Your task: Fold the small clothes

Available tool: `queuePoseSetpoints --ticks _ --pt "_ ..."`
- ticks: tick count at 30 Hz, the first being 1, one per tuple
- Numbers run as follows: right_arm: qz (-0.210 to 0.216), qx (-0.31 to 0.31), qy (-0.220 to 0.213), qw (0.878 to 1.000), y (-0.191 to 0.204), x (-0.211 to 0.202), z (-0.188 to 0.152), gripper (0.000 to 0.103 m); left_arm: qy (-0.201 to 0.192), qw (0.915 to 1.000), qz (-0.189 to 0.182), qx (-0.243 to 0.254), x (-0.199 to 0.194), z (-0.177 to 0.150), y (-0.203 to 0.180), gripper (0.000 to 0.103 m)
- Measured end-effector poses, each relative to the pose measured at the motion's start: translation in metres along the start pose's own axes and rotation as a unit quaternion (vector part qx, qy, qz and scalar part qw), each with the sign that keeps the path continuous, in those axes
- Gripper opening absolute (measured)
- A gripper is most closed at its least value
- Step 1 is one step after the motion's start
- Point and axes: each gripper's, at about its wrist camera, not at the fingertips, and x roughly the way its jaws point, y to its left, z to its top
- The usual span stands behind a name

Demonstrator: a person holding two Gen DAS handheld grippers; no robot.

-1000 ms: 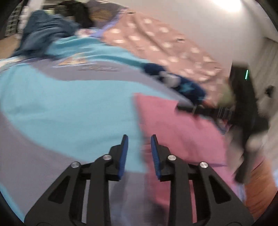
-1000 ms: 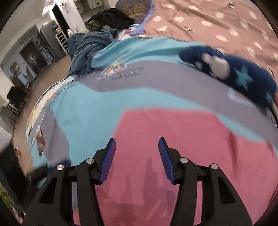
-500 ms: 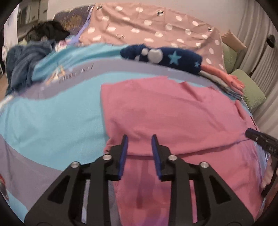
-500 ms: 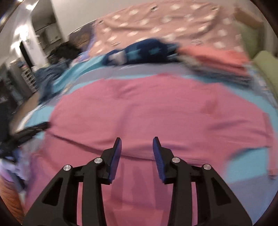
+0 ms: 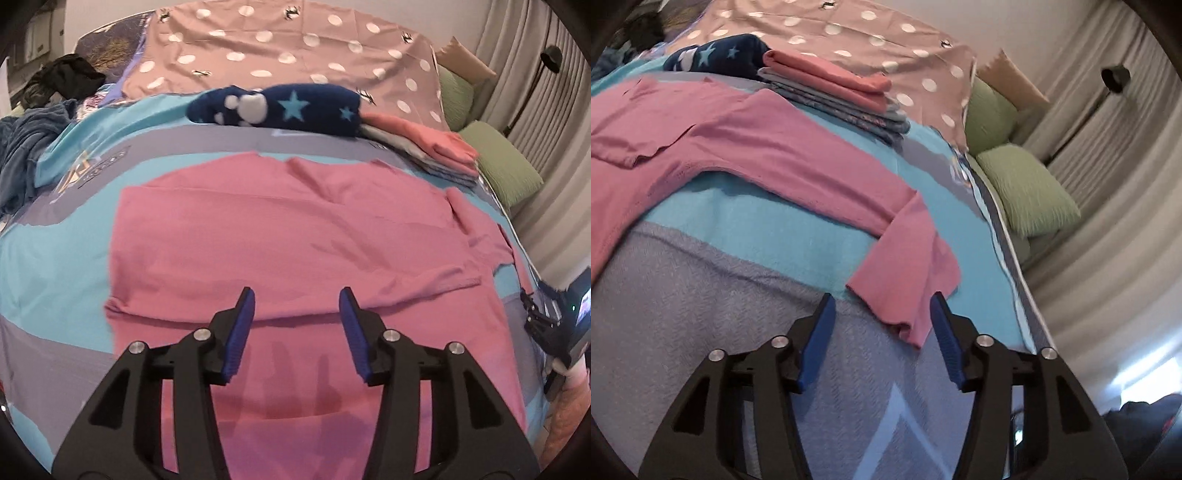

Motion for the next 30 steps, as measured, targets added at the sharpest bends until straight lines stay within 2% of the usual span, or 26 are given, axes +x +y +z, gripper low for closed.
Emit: queuePoseSetpoints --ticks 2,3,4,5,7,9,10,12,14,16,20,22,24,27,30 --pt "-0.003 0.013 0.006 1.000 -0.009 0.012 0.004 0.058 0.004 0.9999 0.003 0.012 0.003 -0.001 -0.010 0.050" --pt "-0.002 0.028 0.013 1.000 -0.016 0.017 0.005 0.054 0.005 0.9999 0.003 0.015 0.003 -0.002 -0.013 0.051" --pt "0.009 0.041 0.025 0.999 -0.022 0.023 0.006 0.025 0.007 0.9998 0.005 0.017 0.002 -0.004 -0.016 0.051" --pt "0.027 0.060 0.039 0.997 -0.026 0.030 0.008 0.004 0.008 0.9998 0.007 0.019 0.002 -0.005 -0.017 0.051" --pt "0.087 0.132 0.036 0.987 -0.044 0.030 0.007 0.004 0.009 0.9997 0.012 0.019 0.001 -0.007 -0.016 0.051" --pt "0.204 0.246 0.022 0.947 -0.074 0.024 0.005 0.004 0.011 0.9997 0.014 0.015 0.000 -0.008 -0.013 0.052" --pt "0.263 0.292 0.013 0.920 -0.085 0.023 0.004 0.004 0.011 0.9998 0.013 0.011 0.000 -0.007 -0.012 0.052" --pt "0.354 0.352 -0.008 0.866 -0.101 0.018 0.005 0.004 0.013 0.9999 0.006 0.001 0.001 -0.005 -0.010 0.052" --pt "0.388 0.363 -0.022 0.847 -0.102 0.010 0.011 0.004 0.012 0.9999 -0.007 0.001 0.002 -0.003 -0.015 0.052" --pt "0.440 0.370 -0.033 0.818 -0.096 0.000 0.021 0.004 0.008 0.9996 -0.021 0.019 0.004 -0.003 -0.027 0.052" --pt "0.503 0.353 -0.029 0.788 -0.067 -0.009 0.047 0.004 0.006 0.9958 -0.075 0.053 0.007 -0.004 -0.056 0.054" --pt "0.547 0.345 -0.014 0.763 -0.044 -0.011 0.065 0.005 0.005 0.9917 -0.108 0.070 0.009 -0.004 -0.071 0.055" --pt "0.568 0.328 -0.001 0.755 -0.024 -0.014 0.079 0.005 0.005 0.9875 -0.134 0.082 0.010 -0.006 -0.082 0.059" --pt "0.580 0.293 0.016 0.760 0.011 -0.021 0.100 0.005 0.011 0.9785 -0.177 0.105 0.015 -0.011 -0.101 0.062" --pt "0.598 0.271 0.035 0.753 0.042 -0.024 0.113 0.005 0.018 0.9727 -0.206 0.106 0.019 -0.015 -0.107 0.065"
